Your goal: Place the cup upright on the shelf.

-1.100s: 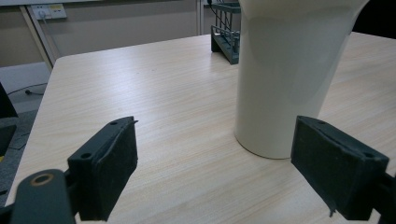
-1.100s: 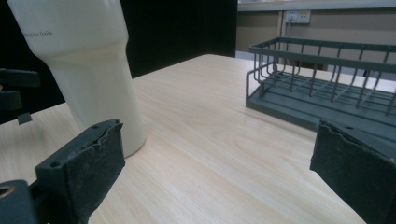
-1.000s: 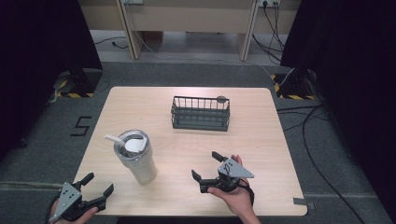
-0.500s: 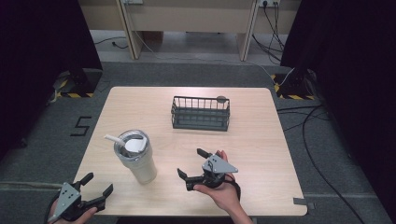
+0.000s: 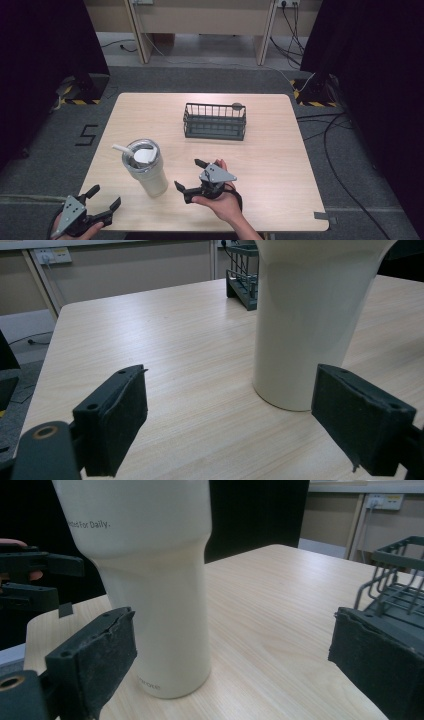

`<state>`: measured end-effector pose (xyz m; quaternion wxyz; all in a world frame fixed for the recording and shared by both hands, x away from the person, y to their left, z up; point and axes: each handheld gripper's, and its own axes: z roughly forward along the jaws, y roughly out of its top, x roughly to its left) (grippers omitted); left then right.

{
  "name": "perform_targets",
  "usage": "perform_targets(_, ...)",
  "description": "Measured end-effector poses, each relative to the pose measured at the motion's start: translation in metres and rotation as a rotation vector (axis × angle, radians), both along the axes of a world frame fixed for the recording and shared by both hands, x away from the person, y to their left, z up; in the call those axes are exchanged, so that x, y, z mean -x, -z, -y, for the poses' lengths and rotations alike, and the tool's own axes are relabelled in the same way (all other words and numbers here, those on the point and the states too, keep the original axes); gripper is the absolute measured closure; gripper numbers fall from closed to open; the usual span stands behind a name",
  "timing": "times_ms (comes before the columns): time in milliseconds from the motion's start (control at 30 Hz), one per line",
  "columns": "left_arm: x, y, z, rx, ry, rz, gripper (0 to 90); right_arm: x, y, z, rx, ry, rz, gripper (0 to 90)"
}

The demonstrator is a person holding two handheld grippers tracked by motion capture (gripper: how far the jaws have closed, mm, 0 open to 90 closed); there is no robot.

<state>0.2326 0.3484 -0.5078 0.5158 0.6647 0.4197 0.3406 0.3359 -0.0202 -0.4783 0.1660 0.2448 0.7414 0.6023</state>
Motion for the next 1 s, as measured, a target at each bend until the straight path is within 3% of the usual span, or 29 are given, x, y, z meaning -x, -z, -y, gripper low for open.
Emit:
perform_targets(433,0.000,0.000,-0.001,0.000,0.001,0.002,14.2,-0.006,0.007,-0.033,0.021,-0.052,-0.013,4.2)
perform_targets(1000,0.000,0.000,-0.001,0.002,0.007,0.004,14.2,-0.004,0.011,-0.060,0.018,-0.106,-0.015,2.5)
